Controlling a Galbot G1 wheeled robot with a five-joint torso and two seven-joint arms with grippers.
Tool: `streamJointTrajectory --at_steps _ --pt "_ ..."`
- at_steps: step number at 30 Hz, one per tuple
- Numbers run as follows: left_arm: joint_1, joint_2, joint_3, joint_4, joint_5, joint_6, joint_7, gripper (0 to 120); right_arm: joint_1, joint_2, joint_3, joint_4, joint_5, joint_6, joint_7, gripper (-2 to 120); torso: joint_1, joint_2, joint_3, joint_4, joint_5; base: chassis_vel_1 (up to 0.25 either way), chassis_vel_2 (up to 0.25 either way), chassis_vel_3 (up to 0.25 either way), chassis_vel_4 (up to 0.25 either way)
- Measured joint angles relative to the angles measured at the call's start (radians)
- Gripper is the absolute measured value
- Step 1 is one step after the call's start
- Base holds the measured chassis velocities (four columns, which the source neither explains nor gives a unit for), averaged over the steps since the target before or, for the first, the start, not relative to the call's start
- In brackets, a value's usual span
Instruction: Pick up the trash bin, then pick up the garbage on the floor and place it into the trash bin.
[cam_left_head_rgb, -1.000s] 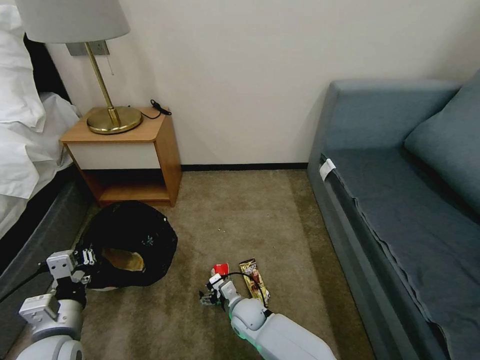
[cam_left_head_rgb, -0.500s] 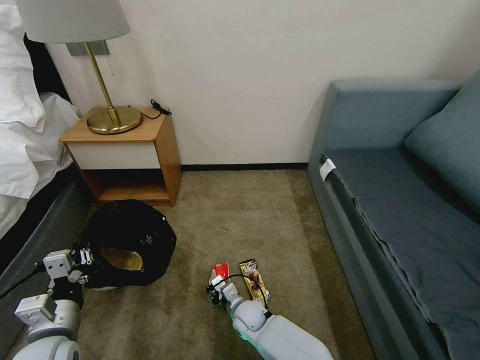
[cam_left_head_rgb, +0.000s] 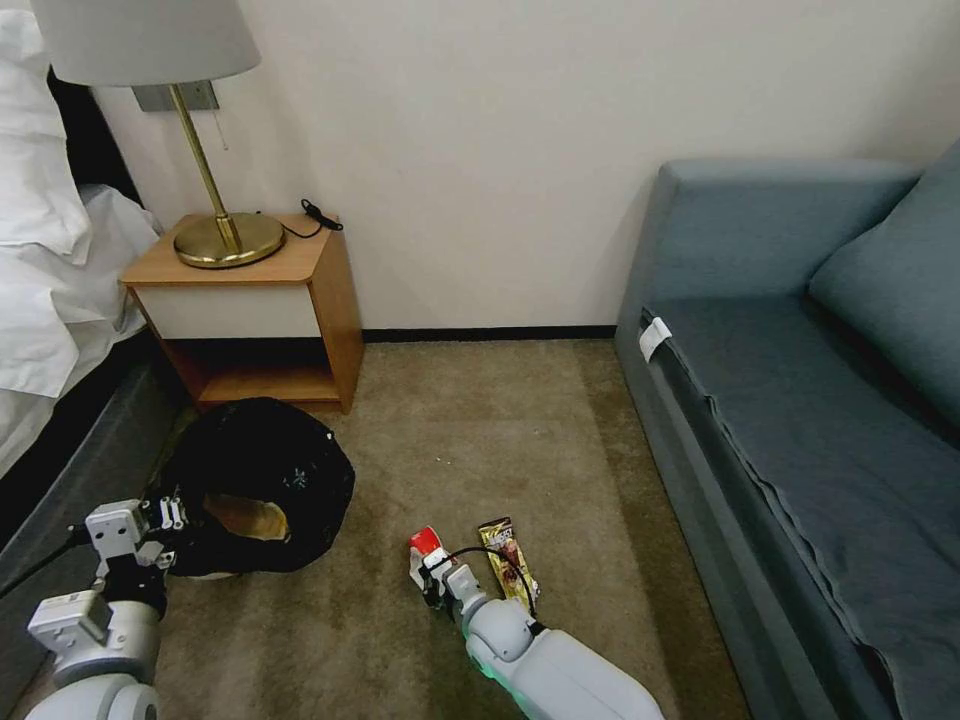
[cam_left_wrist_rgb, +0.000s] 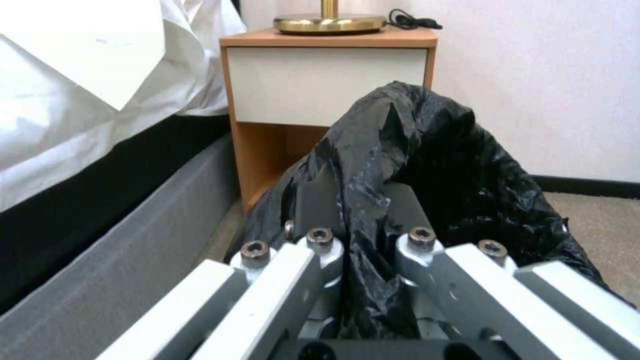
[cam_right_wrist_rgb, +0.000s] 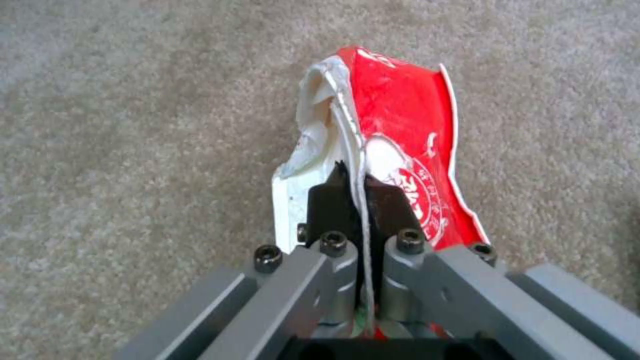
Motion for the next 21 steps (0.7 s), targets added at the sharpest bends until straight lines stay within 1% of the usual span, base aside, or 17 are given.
streamJointTrajectory --at_steps 9,12,15,21 --pt "0.005 0.005 -0.002 0.007 -0.004 -0.001 0.010 4 0.024 0.007 0.054 0.016 -0.019 0.018 -0.010 0 0.000 0.000 0.000 0.0000 0.0000 0.000 0.000 0.000 0.000" --pt "0.003 0.008 -0.004 0.016 -0.007 -0.005 0.012 4 0.038 0.012 0.082 0.032 -0.004 0.029 -0.014 0 0.000 0.000 0.000 0.0000 0.0000 0.000 0.000 0.000 0.000" --pt "-0.004 0.016 -0.009 0.030 -0.013 -0.011 0.014 4 0.063 0.009 0.124 0.084 0.042 0.029 -0.018 0 0.000 0.000 0.000 0.0000 0.0000 0.000 0.000 0.000 0.000" --pt "-0.016 0.023 -0.009 0.032 -0.018 -0.011 0.022 4 0.108 0.003 0.164 0.137 0.086 0.044 -0.018 0 0.000 0.000 0.000 0.0001 0.0000 0.000 0.000 0.000 0.000"
